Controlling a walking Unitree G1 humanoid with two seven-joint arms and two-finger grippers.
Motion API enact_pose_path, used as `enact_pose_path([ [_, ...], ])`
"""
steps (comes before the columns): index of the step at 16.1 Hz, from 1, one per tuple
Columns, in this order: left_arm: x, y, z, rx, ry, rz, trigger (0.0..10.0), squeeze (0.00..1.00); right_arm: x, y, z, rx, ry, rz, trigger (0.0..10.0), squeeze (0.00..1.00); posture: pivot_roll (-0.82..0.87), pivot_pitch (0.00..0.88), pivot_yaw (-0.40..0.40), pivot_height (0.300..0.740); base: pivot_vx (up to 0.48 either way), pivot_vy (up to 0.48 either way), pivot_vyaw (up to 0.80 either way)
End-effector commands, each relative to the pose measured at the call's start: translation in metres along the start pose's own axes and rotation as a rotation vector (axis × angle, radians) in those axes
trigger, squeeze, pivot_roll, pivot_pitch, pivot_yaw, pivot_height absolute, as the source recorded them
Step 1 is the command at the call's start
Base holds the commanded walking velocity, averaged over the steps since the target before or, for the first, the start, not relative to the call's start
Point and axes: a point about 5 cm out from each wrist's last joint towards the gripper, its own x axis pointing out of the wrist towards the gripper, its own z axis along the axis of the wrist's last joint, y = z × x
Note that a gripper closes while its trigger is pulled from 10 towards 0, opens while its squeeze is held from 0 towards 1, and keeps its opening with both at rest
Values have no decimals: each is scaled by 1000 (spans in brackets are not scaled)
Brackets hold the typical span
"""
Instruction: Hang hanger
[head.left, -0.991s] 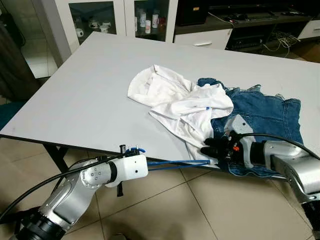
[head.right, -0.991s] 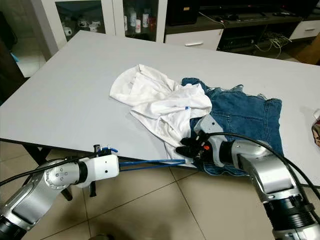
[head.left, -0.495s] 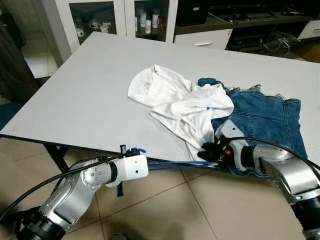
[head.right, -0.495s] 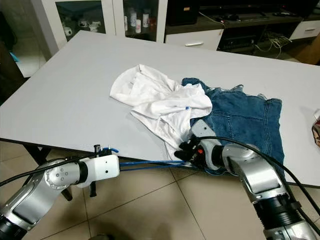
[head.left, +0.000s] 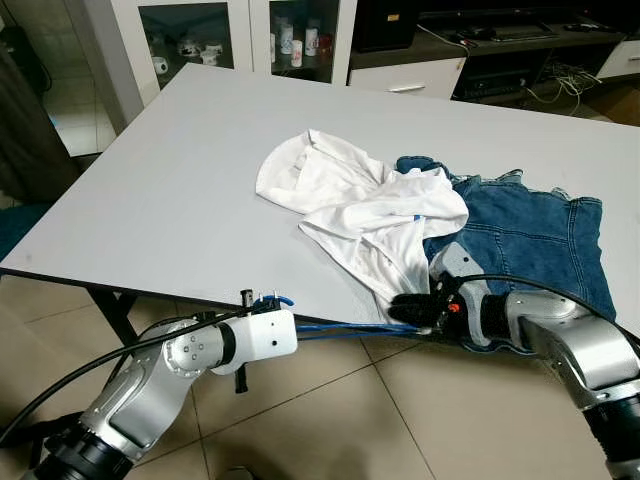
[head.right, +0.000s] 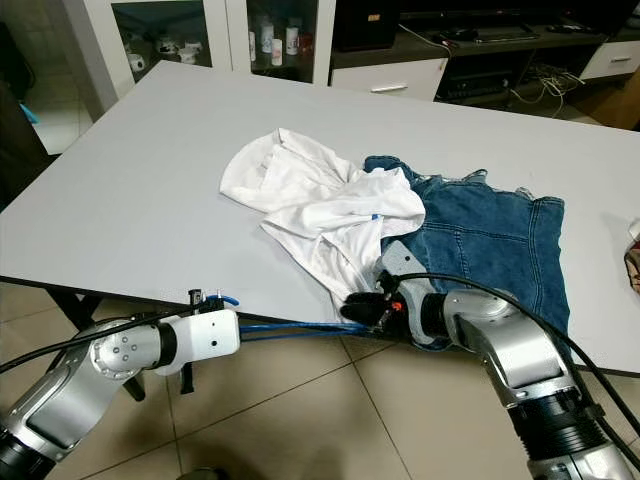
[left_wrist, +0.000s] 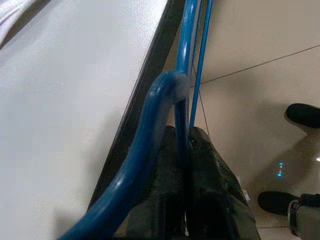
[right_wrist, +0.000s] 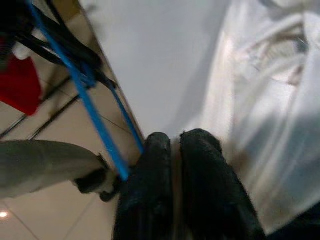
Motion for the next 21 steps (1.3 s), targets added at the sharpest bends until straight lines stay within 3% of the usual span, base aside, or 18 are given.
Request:
enact_pose_path([
  [1, -1, 4, 9, 27, -24, 14, 10000, 0, -5, 1, 1, 10, -12, 17, 0, 0, 95, 113, -65, 740, 0, 0, 0],
  [4, -1, 5, 8, 26, -22, 18, 10000, 0, -4, -2, -5, 20, 5, 10, 0, 0, 97, 114, -64, 740, 0, 0, 0],
  [11, -1, 6, 8, 27, -22, 17, 10000, 0, -11, -25, -7, -105, 82, -171, 0, 0, 95, 115, -60, 740, 0, 0, 0],
  [15, -1, 5, 8, 28, -24, 16, 10000, 0, -19, -27, 1, -168, 78, -151, 0, 0, 97, 116, -59, 740, 0, 0, 0],
  [21, -1, 5, 8, 26, -21, 17, 10000, 0, -27, -40, 19, -121, -11, -215, 0, 0, 99, 114, -62, 740, 0, 0, 0],
])
